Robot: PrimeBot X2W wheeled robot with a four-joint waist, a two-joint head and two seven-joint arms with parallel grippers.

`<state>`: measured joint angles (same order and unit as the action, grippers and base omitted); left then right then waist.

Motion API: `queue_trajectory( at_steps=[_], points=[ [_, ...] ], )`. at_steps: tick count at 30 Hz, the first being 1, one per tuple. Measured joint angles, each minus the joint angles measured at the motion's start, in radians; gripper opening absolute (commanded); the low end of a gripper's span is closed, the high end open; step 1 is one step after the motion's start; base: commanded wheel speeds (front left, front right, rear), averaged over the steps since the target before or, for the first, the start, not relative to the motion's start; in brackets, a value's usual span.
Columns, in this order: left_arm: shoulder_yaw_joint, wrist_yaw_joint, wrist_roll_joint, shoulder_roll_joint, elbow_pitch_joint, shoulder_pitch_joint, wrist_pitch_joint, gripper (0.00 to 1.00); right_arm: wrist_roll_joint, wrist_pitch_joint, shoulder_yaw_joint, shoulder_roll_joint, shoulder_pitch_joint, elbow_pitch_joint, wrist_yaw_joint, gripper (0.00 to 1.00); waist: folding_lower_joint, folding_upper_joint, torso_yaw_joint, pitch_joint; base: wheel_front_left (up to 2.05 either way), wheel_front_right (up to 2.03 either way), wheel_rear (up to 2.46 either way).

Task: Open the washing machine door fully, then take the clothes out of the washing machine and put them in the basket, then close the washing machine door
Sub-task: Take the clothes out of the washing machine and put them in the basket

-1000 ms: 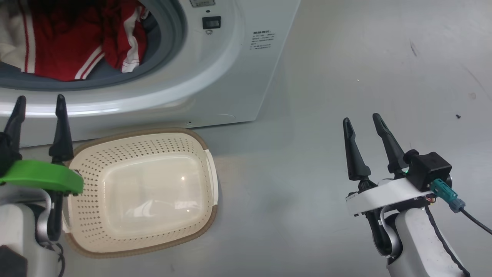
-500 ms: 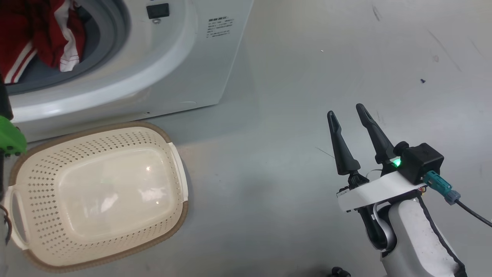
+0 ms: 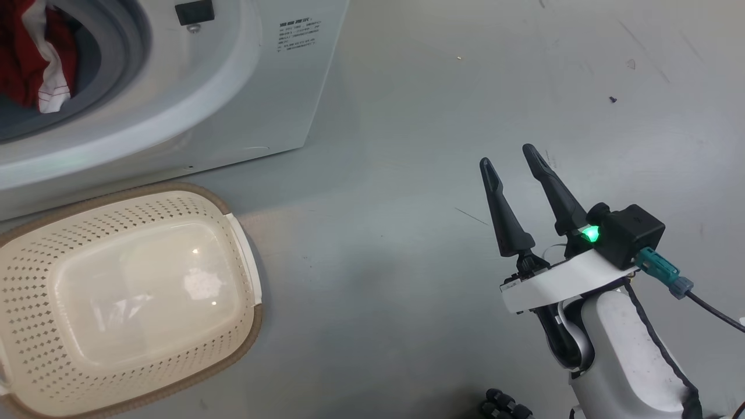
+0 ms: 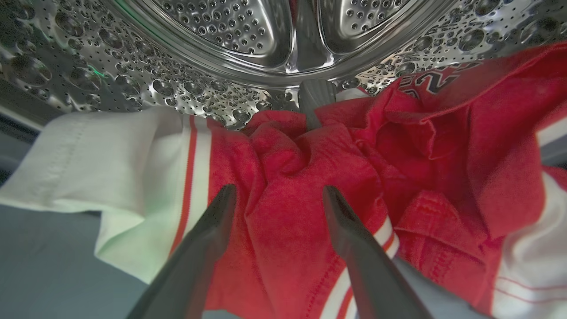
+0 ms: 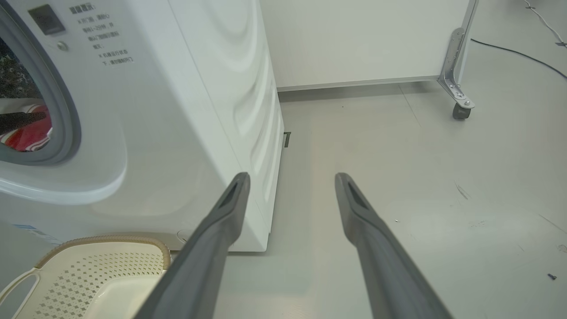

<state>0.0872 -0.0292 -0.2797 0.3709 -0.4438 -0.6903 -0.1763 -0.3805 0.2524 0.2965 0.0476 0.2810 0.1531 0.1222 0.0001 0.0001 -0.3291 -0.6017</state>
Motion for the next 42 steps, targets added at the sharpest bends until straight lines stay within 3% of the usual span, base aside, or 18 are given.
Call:
queue_trajectory(
  at_steps=[26,27,28,30,42],
  points=[
    [-0.030,-0.020,0.044,0.029,-0.185,-0.151,-0.078,1.00,-0.050,0.000,0.033,-0.001,0.019,0.004,0.000,1.00,0.0000,0.0000,-0.019,-0.021,0.00,0.00,0.00],
    [-0.032,-0.020,0.044,0.029,-0.191,-0.156,-0.078,0.90,-0.050,0.000,0.033,-0.001,0.019,0.004,0.000,1.00,0.0000,0.0000,-0.019,-0.022,0.00,0.00,0.00],
    [-0.034,-0.020,0.044,0.029,-0.196,-0.160,-0.078,0.54,-0.050,0.000,0.033,-0.001,0.019,0.004,0.000,1.00,0.0000,0.0000,-0.019,-0.022,0.00,0.00,0.00],
    [-0.039,-0.019,0.044,0.029,-0.204,-0.166,-0.079,0.00,-0.050,0.000,0.033,-0.001,0.019,0.004,0.000,1.00,0.0000,0.0000,-0.019,-0.022,0.00,0.00,0.00],
    [-0.057,-0.017,0.051,0.011,-0.253,-0.191,-0.038,0.00,-0.049,0.000,0.017,-0.002,0.024,0.015,0.000,1.00,0.0000,0.0000,-0.008,-0.010,0.00,0.00,0.00]
  ],
)
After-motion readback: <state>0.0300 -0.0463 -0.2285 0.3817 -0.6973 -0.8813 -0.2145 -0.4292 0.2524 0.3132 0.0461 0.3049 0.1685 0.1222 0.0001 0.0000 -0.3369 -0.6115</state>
